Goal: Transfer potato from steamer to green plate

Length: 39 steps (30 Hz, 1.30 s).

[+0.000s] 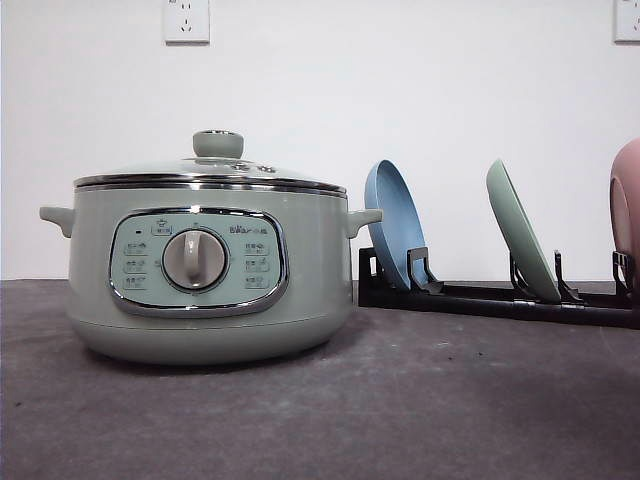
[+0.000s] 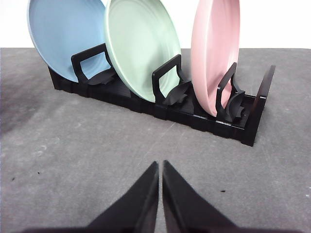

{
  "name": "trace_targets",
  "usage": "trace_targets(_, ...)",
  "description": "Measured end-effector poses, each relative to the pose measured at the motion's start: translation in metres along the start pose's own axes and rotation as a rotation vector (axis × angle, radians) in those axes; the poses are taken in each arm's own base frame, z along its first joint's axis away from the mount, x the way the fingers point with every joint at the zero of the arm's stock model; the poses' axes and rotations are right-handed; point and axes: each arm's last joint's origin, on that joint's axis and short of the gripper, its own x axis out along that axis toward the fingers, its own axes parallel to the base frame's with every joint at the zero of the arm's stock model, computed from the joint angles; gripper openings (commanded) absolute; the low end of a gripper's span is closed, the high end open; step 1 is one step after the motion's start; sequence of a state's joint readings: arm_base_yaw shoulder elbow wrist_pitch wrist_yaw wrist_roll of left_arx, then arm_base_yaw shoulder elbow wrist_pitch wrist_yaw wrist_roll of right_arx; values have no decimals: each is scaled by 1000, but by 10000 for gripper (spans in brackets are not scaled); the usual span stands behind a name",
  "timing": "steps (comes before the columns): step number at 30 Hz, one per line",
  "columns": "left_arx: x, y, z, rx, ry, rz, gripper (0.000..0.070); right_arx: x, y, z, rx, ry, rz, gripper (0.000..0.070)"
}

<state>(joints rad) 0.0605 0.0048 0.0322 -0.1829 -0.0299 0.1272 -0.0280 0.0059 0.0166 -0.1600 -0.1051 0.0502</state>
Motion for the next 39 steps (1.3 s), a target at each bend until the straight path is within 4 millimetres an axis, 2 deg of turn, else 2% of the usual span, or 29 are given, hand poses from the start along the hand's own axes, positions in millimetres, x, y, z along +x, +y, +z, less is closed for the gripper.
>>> trace_targets(10, 0, 0, 0, -340, 0, 0, 0, 0, 2, 0, 216, 9, 58, 0)
trace_targets(21, -2, 1, 5, -539, 1, -2, 2, -2, 3, 6, 322, -7, 83, 0)
trace_targets(28, -16, 5, 42, -598, -96, -48, 2, -18, 7, 48, 321, -138, 111, 0)
trace_targets(33, -25, 8, 72, -600, -103, -86, 2, -30, 9, 76, 312, -208, 127, 0)
trace_targets(39, -33, 11, 113, -555, -92, -161, 2, -37, 12, 110, 295, -205, 125, 0)
